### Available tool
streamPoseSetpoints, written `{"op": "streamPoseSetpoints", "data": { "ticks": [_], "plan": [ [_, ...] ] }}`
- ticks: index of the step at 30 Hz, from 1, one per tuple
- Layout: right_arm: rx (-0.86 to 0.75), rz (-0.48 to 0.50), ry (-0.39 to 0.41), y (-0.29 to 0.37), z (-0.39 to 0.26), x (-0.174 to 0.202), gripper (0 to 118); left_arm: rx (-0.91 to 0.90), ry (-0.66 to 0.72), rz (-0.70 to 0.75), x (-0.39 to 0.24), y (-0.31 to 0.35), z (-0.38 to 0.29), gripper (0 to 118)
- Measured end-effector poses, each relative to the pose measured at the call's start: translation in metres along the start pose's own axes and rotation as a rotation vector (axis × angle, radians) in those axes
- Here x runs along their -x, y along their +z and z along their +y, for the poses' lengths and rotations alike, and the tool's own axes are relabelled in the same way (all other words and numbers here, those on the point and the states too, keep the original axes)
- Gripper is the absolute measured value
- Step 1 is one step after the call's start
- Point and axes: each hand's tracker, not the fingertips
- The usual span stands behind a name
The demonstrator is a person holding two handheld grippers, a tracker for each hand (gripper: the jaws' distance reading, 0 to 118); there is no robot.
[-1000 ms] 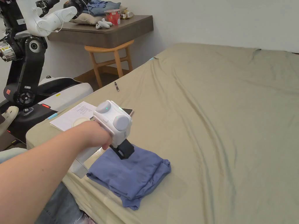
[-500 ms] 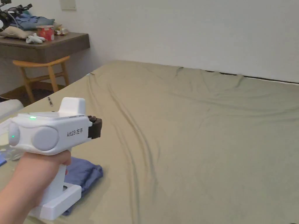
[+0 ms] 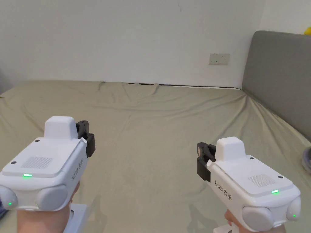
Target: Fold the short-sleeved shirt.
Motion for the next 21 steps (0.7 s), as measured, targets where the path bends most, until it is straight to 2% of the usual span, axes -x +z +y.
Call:
{"op": "streamPoseSetpoints", "data": {
  "ticks": [1,2,3,7,9,10,11,14,17,18,21],
  "plan": [
    [-0.009,-0.050,-0.002,0.003,-0.005,0.000,0,-0.005,-0.007,-0.005,-0.008,0.003,-0.003,0],
    [-0.062,-0.096,0.055,0.008,-0.007,0.001,0,-0.029,-0.016,-0.012,-0.014,0.008,-0.009,0],
    [-0.081,-0.131,0.069,0.012,-0.011,0.001,0,-0.051,-0.021,-0.016,-0.021,0.014,-0.013,0],
    [-0.036,-0.187,0.005,0.016,-0.022,-0.014,0,-0.060,-0.043,-0.013,-0.033,0.018,-0.026,0],
    [-0.004,-0.216,-0.063,0.016,-0.030,-0.019,0,-0.065,-0.012,0.003,-0.033,0.017,-0.027,0],
    [-0.028,-0.234,-0.035,0.017,-0.034,-0.020,0,-0.068,0.003,0.012,-0.033,0.017,-0.029,0],
    [-0.053,-0.243,0.007,0.017,-0.037,-0.021,0,-0.073,0.011,0.023,-0.036,0.019,-0.030,0],
    [0.041,-0.241,-0.024,0.012,-0.049,-0.024,0,-0.057,-0.022,0.039,-0.041,0.017,-0.042,0],
    [0.028,-0.260,-0.005,0.012,-0.053,-0.022,0,-0.034,-0.075,0.024,-0.047,0.016,-0.051,0],
    [0.022,-0.263,0.003,0.011,-0.053,-0.022,1,-0.032,-0.074,0.022,-0.048,0.015,-0.053,9],
    [0.026,-0.251,0.021,0.009,-0.054,-0.018,2,-0.020,-0.037,0.031,-0.048,0.015,-0.055,17]
  ]
}}
